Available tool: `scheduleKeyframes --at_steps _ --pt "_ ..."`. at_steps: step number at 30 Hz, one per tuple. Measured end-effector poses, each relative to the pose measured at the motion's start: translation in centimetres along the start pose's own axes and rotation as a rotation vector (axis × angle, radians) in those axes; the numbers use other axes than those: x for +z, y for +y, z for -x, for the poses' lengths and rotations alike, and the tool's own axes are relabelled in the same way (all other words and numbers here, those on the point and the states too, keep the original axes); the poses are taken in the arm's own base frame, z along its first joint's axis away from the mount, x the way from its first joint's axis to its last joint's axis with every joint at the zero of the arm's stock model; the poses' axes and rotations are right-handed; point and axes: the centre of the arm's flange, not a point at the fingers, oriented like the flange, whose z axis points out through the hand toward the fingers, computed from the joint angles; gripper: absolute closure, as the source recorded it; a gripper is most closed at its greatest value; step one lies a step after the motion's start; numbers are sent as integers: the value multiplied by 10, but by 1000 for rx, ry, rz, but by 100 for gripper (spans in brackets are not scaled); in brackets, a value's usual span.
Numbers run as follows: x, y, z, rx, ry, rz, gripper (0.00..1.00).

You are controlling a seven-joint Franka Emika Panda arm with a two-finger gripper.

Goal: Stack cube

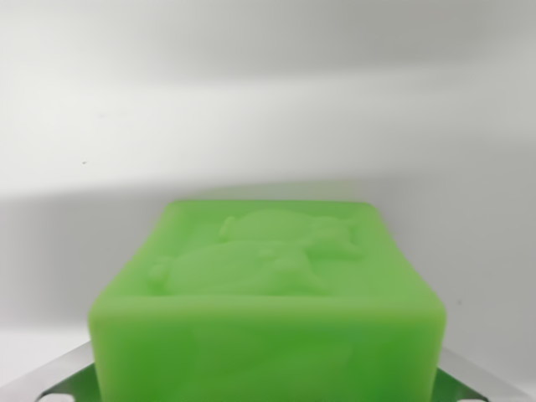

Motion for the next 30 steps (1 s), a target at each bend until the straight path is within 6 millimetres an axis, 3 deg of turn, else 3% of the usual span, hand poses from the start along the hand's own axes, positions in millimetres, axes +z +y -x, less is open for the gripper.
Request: scheduleKeyframes --at_steps 20,30 --pt "-1 0 0 0 0 -1 100" --pt "-14 -1 0 0 3 -4 100"
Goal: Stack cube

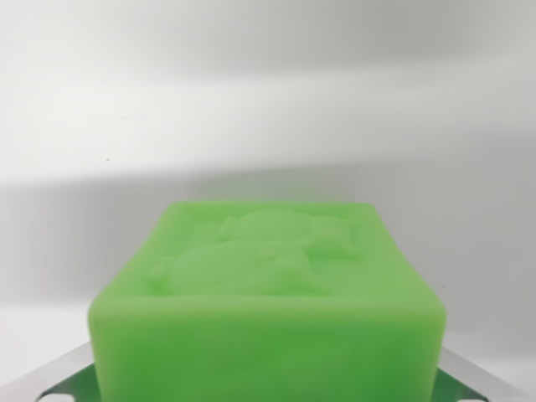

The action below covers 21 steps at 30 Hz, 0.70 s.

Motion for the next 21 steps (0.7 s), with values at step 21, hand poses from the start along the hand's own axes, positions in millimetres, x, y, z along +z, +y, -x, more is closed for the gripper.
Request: scheduleKeyframes --at_steps 21 --pt "-48 -1 0 -1 4 -3 100"
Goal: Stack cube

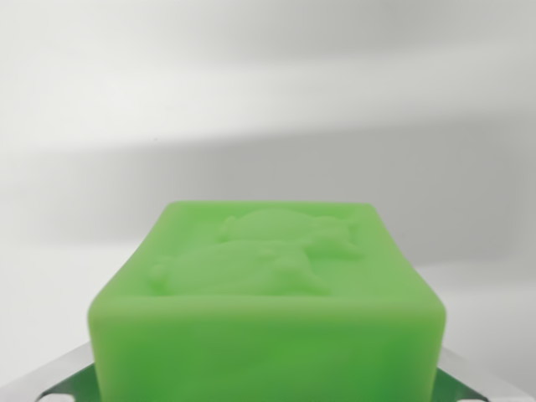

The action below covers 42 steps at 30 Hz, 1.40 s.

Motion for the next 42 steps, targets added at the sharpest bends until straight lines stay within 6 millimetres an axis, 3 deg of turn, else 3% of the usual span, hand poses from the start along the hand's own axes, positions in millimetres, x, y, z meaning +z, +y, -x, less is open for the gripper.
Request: scheduleKeyframes --at_steps 13,42 --pt "-39 0 -1 -4 2 -5 100" --pt "-44 20 -50 -108 0 1 100"
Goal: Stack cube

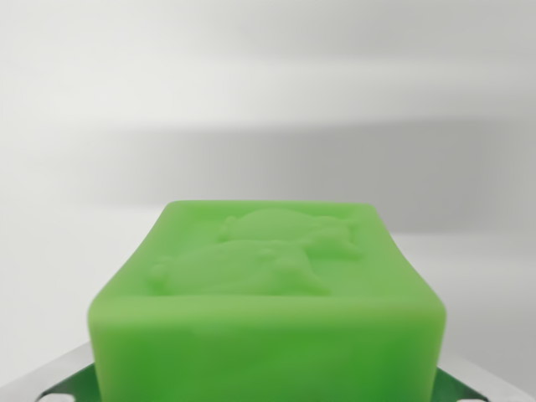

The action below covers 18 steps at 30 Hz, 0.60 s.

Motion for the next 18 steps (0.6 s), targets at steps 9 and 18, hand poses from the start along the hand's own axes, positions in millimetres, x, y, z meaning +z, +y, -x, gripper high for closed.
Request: scheduleKeyframes --at_steps 9,18 --pt "-3 8 -15 -35 0 0 100" --pt "-6 16 -30 -69 0 0 100"
